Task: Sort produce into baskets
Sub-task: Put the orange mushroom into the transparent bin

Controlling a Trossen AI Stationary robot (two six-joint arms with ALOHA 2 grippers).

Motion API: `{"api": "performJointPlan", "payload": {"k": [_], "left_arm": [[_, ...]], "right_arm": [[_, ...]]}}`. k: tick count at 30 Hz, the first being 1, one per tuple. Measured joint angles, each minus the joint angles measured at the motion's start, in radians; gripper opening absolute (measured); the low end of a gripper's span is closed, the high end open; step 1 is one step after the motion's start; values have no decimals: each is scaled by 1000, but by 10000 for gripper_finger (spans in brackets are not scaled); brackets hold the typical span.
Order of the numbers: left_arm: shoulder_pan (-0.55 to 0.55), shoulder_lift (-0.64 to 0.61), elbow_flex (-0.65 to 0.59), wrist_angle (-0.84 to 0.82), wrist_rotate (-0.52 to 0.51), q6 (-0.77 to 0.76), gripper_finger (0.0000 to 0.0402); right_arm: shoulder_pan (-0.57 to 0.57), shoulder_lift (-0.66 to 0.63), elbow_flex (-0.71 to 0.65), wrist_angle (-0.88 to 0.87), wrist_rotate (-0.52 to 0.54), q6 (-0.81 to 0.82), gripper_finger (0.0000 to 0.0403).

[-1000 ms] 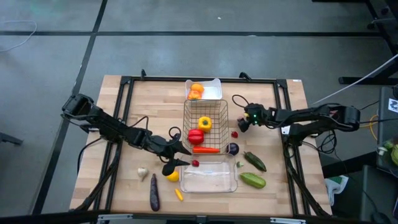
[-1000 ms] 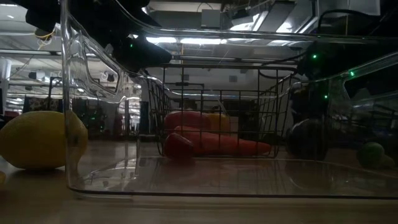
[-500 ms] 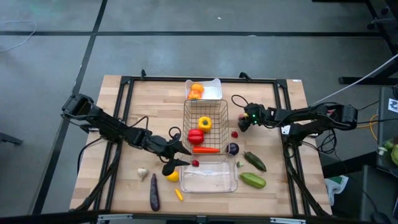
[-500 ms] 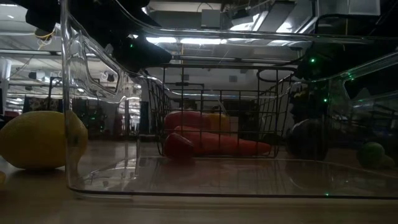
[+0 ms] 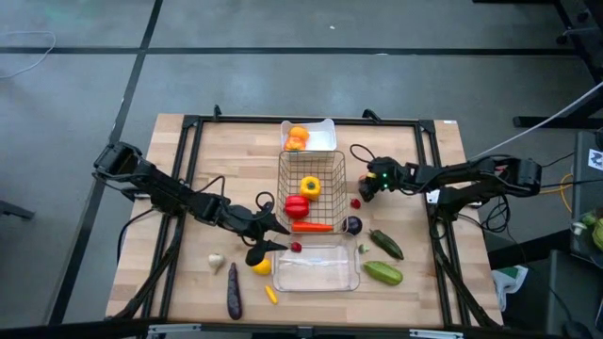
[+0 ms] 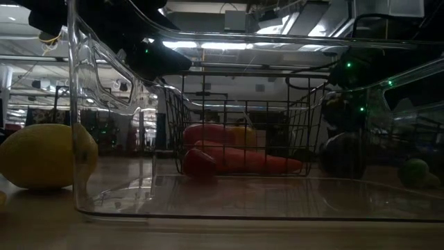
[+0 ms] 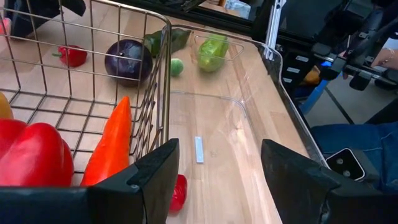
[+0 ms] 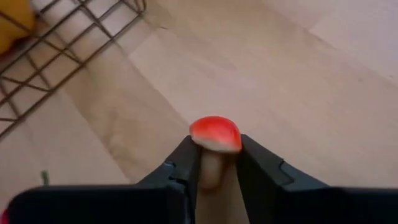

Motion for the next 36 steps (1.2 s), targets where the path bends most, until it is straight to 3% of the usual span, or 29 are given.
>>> {"api": "performJointPlan", "payload": {"k": [8,15,24,32,36], "left_arm": [[0,0,0,0,0,1,223],[0,0,0,0,0,0,223],[0,0,0,0,0,-1,223],[0,0,0,1,2,-1,223],[0,0,0,0,2,8,223]], "right_arm": [[0,0,0,16,-70,0,72],[0,-2,2,139,-167,0,71],[0,-2,126,123,-279,-8,70],[-1,-2,319,-134,-272,-147,70],[0,-2,422,-333,-178,-209,70]]}}
